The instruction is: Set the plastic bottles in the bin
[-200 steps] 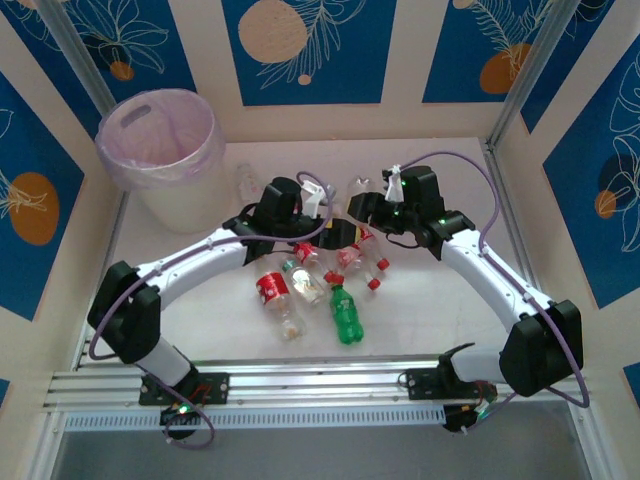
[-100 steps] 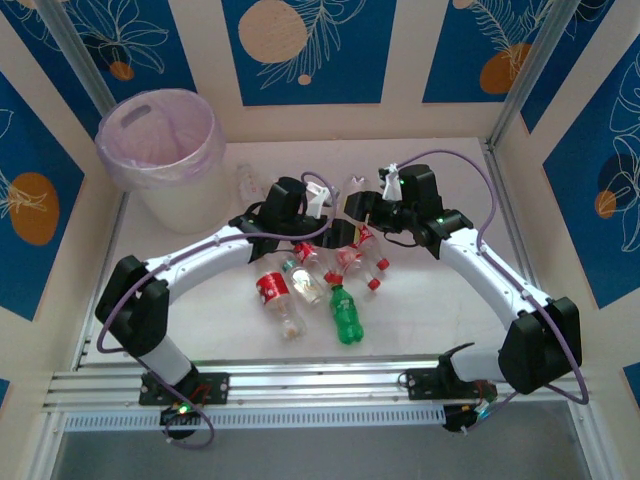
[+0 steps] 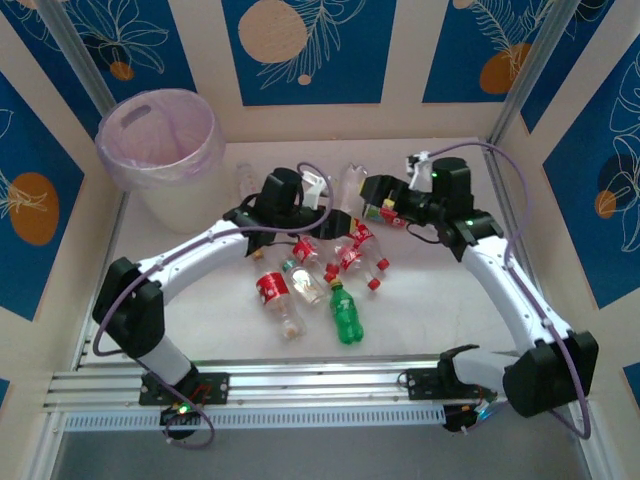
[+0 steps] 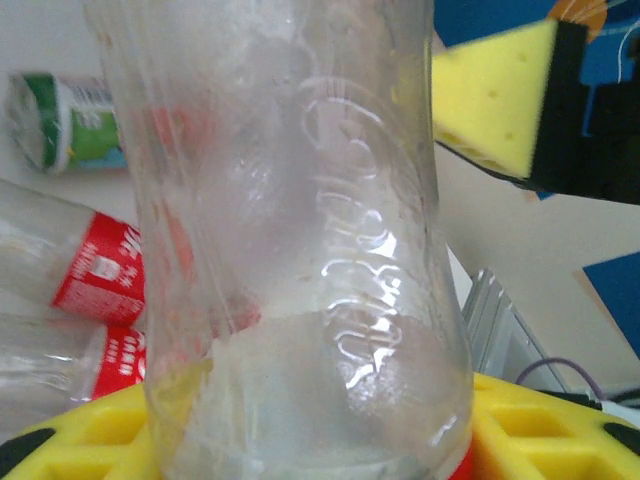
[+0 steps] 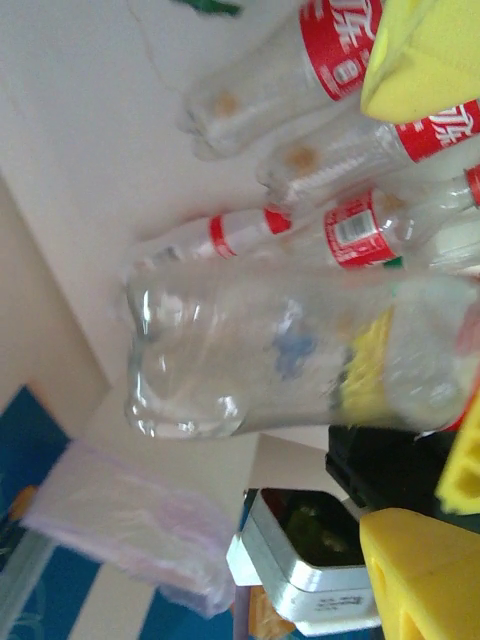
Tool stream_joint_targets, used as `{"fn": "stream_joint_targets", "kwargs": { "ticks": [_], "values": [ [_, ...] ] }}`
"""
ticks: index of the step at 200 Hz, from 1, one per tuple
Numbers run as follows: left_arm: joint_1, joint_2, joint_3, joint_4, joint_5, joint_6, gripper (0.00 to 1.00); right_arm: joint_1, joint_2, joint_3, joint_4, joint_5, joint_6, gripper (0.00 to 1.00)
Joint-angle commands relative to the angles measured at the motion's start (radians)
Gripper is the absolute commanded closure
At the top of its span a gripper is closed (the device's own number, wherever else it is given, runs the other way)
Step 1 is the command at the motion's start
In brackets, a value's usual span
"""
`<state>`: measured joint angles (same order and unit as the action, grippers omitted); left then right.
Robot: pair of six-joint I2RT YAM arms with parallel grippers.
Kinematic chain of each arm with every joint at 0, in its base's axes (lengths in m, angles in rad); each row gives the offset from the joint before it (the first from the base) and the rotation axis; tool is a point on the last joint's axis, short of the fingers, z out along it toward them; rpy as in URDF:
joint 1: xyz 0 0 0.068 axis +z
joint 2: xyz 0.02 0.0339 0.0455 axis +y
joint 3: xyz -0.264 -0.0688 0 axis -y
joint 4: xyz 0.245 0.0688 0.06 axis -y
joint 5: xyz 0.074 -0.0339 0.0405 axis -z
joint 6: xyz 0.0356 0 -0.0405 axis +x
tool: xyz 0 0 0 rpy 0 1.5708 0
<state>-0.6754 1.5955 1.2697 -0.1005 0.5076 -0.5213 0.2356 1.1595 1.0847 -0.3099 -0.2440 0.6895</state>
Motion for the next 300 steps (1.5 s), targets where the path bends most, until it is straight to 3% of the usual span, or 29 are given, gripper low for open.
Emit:
{"fn": "stream_joint_targets", "kwargs": {
  "ticks": [1,57,105,149,197,256,300],
  "values": [
    [0.080,-0.067,0.099,-0.070,0.003,0.064,0.51,-0.051,-0.066,0.004,-0.070,-0.009,0.021,0.01],
    [0.353,-0.072,0.392,-0.254,0.005,0.176,0.64,-0.075,-0.132,-0.100,-0.162,0.013,0.010,0.00],
    [0.584,-0.076,0.497,-0.164,-0.168,0.202,0.87,-0.057,-0.138,-0.156,-0.171,0.006,0.018,0.00],
    [0.732,-0.025,0.495,-0.115,-0.361,0.200,1.00,-0.030,-0.142,-0.168,-0.193,0.019,0.003,0.00],
    [0.756,0.033,0.496,-0.224,-0.389,0.330,1.00,-0.025,-0.153,-0.192,-0.202,0.040,-0.010,0.00],
    [0.757,-0.037,0.279,-0.198,-0.405,0.381,1.00,-0.022,-0.144,-0.208,-0.183,0.037,-0.010,0.00],
    [0.761,-0.003,0.271,-0.261,-0.375,0.411,0.91,-0.016,-0.141,-0.216,-0.173,0.038,-0.010,0.00]
  ]
}}
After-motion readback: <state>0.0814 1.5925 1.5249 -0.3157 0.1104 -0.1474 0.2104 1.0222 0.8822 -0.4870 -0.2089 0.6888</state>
